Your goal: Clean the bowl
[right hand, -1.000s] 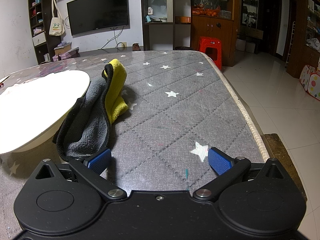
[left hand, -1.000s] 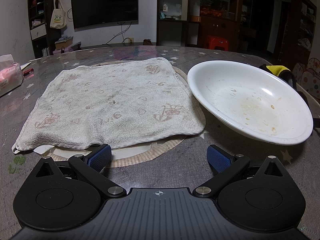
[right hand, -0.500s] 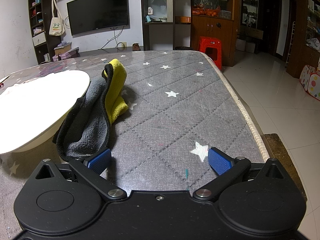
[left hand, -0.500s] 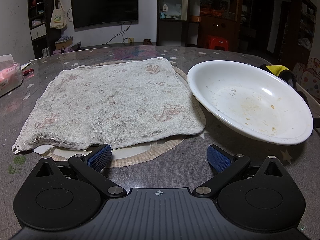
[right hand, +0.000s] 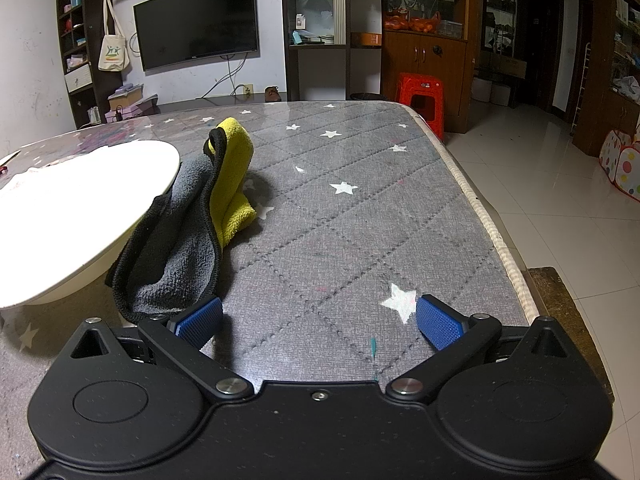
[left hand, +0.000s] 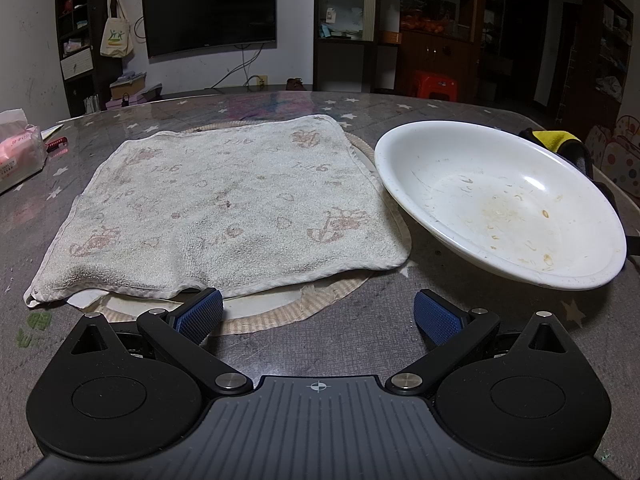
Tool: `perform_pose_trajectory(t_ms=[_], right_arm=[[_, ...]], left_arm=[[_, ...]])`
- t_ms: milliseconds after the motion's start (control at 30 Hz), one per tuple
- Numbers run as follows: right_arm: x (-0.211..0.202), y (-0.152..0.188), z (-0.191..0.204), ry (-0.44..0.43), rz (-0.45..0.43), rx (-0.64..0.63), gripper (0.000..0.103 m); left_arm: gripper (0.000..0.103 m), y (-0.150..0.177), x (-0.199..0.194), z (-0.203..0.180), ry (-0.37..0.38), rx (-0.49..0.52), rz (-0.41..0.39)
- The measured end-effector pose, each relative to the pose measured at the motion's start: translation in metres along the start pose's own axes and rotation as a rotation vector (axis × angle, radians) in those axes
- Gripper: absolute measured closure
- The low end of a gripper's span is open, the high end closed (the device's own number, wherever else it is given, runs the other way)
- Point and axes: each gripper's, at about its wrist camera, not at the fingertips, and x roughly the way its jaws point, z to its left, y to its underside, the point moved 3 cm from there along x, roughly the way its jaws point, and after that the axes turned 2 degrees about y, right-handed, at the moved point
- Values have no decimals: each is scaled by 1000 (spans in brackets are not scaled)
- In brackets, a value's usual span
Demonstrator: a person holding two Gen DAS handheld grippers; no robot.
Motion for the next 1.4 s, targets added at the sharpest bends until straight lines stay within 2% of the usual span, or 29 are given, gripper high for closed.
perform_pose_trajectory(t_ms=[1400], right_arm=[[0, 0, 0, 0, 0, 0, 0]], left_arm=[[0, -4, 3, 4, 6, -5, 4]])
